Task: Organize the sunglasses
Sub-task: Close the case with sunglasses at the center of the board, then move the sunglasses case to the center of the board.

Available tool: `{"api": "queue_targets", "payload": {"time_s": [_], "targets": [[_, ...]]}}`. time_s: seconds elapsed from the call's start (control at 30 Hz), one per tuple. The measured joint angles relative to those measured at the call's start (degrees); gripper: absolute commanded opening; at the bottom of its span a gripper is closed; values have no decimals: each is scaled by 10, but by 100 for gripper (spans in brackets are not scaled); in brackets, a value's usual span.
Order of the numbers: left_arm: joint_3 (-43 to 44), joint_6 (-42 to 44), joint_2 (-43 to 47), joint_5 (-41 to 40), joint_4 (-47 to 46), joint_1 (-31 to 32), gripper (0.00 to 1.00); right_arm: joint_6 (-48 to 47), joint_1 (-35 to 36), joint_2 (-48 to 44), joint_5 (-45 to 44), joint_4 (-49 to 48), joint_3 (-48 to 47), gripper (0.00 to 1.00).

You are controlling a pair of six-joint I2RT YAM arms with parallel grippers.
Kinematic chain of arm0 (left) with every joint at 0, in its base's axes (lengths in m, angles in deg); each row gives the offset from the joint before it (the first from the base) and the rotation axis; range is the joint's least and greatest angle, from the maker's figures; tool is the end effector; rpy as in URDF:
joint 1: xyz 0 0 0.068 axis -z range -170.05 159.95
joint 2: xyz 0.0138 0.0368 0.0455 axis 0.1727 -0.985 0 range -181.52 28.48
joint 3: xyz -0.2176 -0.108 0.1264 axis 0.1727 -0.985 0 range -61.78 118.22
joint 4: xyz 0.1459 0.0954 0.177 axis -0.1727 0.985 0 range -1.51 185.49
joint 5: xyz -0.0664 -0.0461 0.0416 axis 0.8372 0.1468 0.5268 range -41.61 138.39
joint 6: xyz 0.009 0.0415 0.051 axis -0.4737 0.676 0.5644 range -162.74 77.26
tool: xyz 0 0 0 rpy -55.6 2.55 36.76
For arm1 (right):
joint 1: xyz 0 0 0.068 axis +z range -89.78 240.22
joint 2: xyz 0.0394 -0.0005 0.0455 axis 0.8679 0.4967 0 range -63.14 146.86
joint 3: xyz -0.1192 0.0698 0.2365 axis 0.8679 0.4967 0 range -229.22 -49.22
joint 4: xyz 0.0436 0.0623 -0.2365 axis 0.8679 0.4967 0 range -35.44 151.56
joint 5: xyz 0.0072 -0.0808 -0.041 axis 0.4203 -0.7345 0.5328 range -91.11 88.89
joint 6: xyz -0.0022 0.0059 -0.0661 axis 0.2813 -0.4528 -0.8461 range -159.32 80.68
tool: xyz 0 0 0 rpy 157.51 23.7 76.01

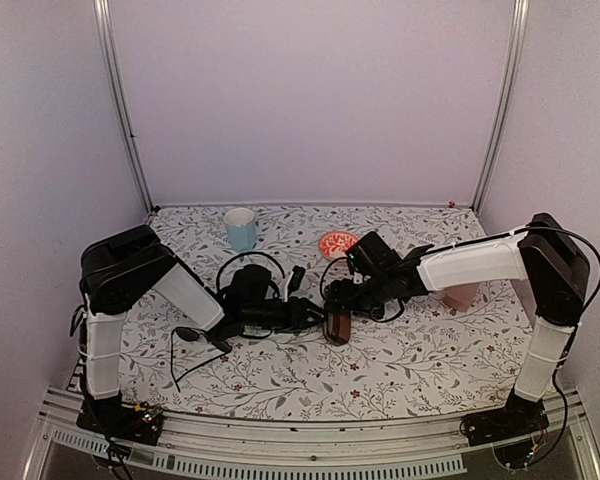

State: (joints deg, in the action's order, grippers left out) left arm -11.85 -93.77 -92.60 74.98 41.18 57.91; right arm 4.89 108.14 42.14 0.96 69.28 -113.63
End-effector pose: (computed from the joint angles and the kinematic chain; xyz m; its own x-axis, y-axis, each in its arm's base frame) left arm 0.2495 -0.3121 0.0923 -0.8997 -0.0402 -0.4346 0.3798 0.4187 -0.8249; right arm 0.2501 0.2799 0.1590 -0.9230 0.0174 -0.3844 -0.1561 0.8962 0.4153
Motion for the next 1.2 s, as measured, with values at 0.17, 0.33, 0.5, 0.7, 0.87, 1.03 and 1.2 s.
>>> {"api": "queue_targets", "payload": {"time_s": [0.17, 0.33, 0.5, 0.7, 0.87, 1.03, 1.2], "targets": [[-1, 0, 0, 0, 2, 0, 41, 10, -3, 17, 8, -24, 4, 74], [-3, 0, 0, 0, 1, 1, 42, 18, -5, 17, 22, -55, 19, 64], [-9, 0, 5, 0, 1, 2, 44, 22, -7, 17, 26, -65, 25, 51], [-17, 4, 18, 3, 1, 3, 48, 14, -12, 7, 3, -49, 30, 47], [-17, 9, 31, 8, 0, 3, 51, 1, -34, -14, -25, -18, 44, 46], [-18, 18, 43, 11, 9, 3, 52, -19, -42, -20, -49, 10, 40, 50], [-24, 38, 91, 2, 37, 4, 52, -50, -40, -20, -97, 81, 15, 67]]}}
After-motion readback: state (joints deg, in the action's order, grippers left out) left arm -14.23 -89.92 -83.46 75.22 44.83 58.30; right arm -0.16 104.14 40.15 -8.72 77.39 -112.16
